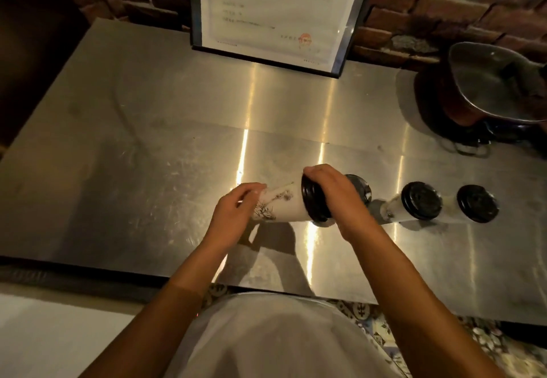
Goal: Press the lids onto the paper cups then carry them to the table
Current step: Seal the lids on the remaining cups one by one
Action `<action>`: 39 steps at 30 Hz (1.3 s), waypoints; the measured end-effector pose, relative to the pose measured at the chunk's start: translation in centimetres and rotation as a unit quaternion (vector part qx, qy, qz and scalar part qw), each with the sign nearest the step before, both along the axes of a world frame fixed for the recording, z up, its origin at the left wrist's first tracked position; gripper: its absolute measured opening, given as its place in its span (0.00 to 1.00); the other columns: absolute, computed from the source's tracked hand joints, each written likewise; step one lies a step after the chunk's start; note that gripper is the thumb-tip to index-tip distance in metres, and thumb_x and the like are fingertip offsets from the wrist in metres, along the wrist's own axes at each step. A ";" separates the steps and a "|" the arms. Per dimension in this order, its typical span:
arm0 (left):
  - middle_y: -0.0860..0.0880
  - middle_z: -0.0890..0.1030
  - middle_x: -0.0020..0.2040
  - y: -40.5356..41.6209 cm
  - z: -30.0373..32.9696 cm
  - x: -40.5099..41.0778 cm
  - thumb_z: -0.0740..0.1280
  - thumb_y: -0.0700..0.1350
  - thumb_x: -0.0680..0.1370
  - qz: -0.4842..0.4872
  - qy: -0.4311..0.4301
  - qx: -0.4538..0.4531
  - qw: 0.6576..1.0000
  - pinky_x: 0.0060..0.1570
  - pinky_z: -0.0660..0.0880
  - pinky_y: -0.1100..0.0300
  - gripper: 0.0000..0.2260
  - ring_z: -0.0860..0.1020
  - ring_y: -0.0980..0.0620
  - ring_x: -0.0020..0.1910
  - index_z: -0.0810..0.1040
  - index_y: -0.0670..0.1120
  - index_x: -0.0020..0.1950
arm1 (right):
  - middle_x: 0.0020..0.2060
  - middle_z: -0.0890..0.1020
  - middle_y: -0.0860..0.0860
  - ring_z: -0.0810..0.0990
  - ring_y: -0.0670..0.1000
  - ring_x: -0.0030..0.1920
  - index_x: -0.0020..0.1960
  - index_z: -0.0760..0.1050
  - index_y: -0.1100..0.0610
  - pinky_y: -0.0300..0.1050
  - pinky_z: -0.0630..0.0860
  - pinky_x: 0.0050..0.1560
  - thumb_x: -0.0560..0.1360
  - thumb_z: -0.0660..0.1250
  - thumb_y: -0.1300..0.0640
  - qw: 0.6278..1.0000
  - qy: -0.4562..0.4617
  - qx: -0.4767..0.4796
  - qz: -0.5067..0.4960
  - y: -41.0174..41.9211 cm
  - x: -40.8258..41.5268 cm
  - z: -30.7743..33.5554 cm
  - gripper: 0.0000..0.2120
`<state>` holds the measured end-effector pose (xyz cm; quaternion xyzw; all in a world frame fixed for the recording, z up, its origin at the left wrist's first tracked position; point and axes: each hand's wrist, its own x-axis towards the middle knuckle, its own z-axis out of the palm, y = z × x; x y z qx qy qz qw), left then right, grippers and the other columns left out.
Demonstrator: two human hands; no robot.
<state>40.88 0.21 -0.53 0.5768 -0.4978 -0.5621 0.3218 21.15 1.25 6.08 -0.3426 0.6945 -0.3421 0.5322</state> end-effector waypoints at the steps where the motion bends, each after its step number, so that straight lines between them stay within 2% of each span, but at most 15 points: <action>1: 0.52 0.84 0.55 -0.1 0.8 0.3 0.61 0.46 0.85 0.000 0.022 0.004 1.000 0.46 0.80 0.65 0.11 0.83 0.54 0.54 0.83 0.51 0.60 | 0.53 0.83 0.54 0.82 0.59 0.58 0.55 0.80 0.53 0.60 0.83 0.52 0.80 0.66 0.46 0.999 -0.047 0.006 -0.022 0.2 -0.1 0.6 0.12; 3: 0.48 0.85 0.54 0.7 3.8 -1.4 0.60 0.48 0.85 0.002 0.070 -0.011 0.998 0.40 0.82 0.60 0.12 0.85 0.51 0.49 0.82 0.49 0.61 | 0.55 0.84 0.56 0.83 0.62 0.60 0.54 0.81 0.53 0.65 0.82 0.54 0.75 0.66 0.42 0.994 -0.096 -0.022 -0.044 1.4 -2.0 2.1 0.16; 6: 0.47 0.83 0.50 1.7 6.8 -3.2 0.59 0.48 0.86 0.027 0.069 -0.063 0.995 0.29 0.79 0.60 0.10 0.84 0.54 0.39 0.80 0.53 0.57 | 0.56 0.85 0.49 0.83 0.56 0.59 0.55 0.81 0.48 0.50 0.81 0.48 0.71 0.64 0.40 0.988 -0.093 -0.111 -0.054 2.6 -3.2 3.7 0.19; 8: 0.49 0.83 0.48 2.3 7.8 -5.0 0.59 0.49 0.86 0.047 0.049 -0.093 0.993 0.28 0.77 0.60 0.09 0.83 0.55 0.38 0.79 0.56 0.55 | 0.58 0.82 0.42 0.83 0.51 0.59 0.63 0.78 0.44 0.42 0.80 0.46 0.72 0.64 0.41 0.985 -0.082 -0.144 -0.036 4.0 -4.1 4.3 0.21; 11: 0.52 0.82 0.48 3.2 8.8 -7.5 0.60 0.52 0.85 0.053 0.025 -0.101 0.993 0.30 0.78 0.63 0.06 0.83 0.56 0.41 0.77 0.57 0.55 | 0.63 0.76 0.37 0.80 0.47 0.61 0.69 0.70 0.39 0.42 0.83 0.50 0.68 0.69 0.39 0.984 -0.046 -0.174 -0.002 5.9 -5.4 4.3 0.30; 13: 0.57 0.81 0.51 4.2 9.5 -8.7 0.62 0.55 0.83 0.038 0.024 -0.107 0.993 0.35 0.79 0.65 0.05 0.83 0.60 0.45 0.75 0.60 0.57 | 0.63 0.78 0.43 0.81 0.49 0.58 0.67 0.73 0.41 0.38 0.81 0.42 0.69 0.70 0.44 0.984 -0.071 -0.162 -0.026 6.6 -6.4 4.3 0.27; 15: 0.60 0.79 0.54 5.5 10.2 -9.5 0.66 0.54 0.81 0.004 0.036 -0.135 0.990 0.42 0.81 0.65 0.10 0.82 0.62 0.51 0.73 0.63 0.61 | 0.60 0.81 0.52 0.82 0.54 0.54 0.63 0.77 0.47 0.38 0.78 0.34 0.70 0.68 0.48 0.981 -0.138 -0.126 -0.057 7.1 -7.6 4.5 0.22; 17: 0.60 0.78 0.60 6.9 10.7 -10.3 0.70 0.51 0.79 -0.030 0.042 -0.173 0.984 0.49 0.82 0.61 0.17 0.81 0.58 0.58 0.72 0.63 0.65 | 0.57 0.84 0.59 0.84 0.58 0.51 0.60 0.80 0.52 0.46 0.81 0.35 0.70 0.67 0.49 0.967 -0.227 -0.087 -0.083 7.6 -8.8 4.7 0.19; 19: 0.56 0.74 0.67 8.1 11.1 -10.8 0.71 0.50 0.76 -0.046 0.027 -0.234 0.971 0.55 0.82 0.58 0.19 0.78 0.54 0.66 0.73 0.58 0.65 | 0.55 0.85 0.61 0.85 0.60 0.48 0.58 0.81 0.56 0.51 0.82 0.38 0.70 0.68 0.49 0.951 -0.292 -0.053 -0.082 7.9 -9.6 5.1 0.19; 23: 0.51 0.72 0.71 9.8 11.4 -11.2 0.74 0.49 0.74 -0.073 0.013 -0.300 0.951 0.56 0.82 0.52 0.21 0.75 0.46 0.70 0.74 0.56 0.65 | 0.60 0.83 0.65 0.84 0.62 0.49 0.61 0.81 0.61 0.52 0.81 0.37 0.69 0.69 0.48 0.945 -0.324 -0.014 -0.049 8.6 -11.1 5.7 0.25; 27: 0.51 0.74 0.69 10.0 12.2 -11.3 0.76 0.54 0.71 -0.119 0.003 -0.308 0.944 0.52 0.84 0.50 0.29 0.77 0.47 0.66 0.71 0.65 0.69 | 0.60 0.83 0.64 0.83 0.64 0.49 0.59 0.81 0.59 0.50 0.81 0.34 0.70 0.69 0.48 0.940 -0.337 -0.027 -0.044 9.2 -12.4 6.3 0.22; 31: 0.49 0.80 0.62 8.8 12.7 -11.1 0.76 0.56 0.72 -0.123 0.002 -0.332 0.935 0.51 0.82 0.40 0.22 0.80 0.44 0.62 0.75 0.64 0.64 | 0.53 0.85 0.62 0.84 0.62 0.47 0.53 0.83 0.57 0.52 0.81 0.36 0.70 0.70 0.47 0.944 -0.319 -0.054 -0.061 9.5 -12.3 6.9 0.17; 34: 0.57 0.82 0.57 8.7 13.3 -11.3 0.76 0.53 0.70 -0.091 0.020 -0.282 0.955 0.48 0.84 0.47 0.20 0.84 0.48 0.56 0.78 0.66 0.59 | 0.50 0.86 0.61 0.84 0.64 0.48 0.52 0.84 0.57 0.56 0.78 0.42 0.74 0.70 0.49 0.952 -0.284 -0.073 -0.084 9.8 -12.1 7.3 0.13; 36: 0.58 0.84 0.53 9.0 13.5 -11.9 0.75 0.52 0.70 -0.070 0.066 -0.230 0.969 0.39 0.84 0.53 0.17 0.86 0.49 0.51 0.79 0.61 0.58 | 0.51 0.86 0.60 0.83 0.64 0.48 0.53 0.83 0.55 0.60 0.75 0.44 0.74 0.69 0.48 0.961 -0.246 -0.097 -0.087 10.2 -12.1 7.1 0.13; 39: 0.50 0.85 0.49 9.2 13.3 -12.9 0.73 0.53 0.74 -0.023 0.112 -0.141 0.983 0.26 0.81 0.54 0.14 0.86 0.41 0.37 0.79 0.54 0.57 | 0.55 0.84 0.56 0.83 0.55 0.51 0.57 0.80 0.49 0.46 0.77 0.38 0.70 0.67 0.44 0.968 -0.151 -0.184 -0.072 11.0 -11.8 6.7 0.18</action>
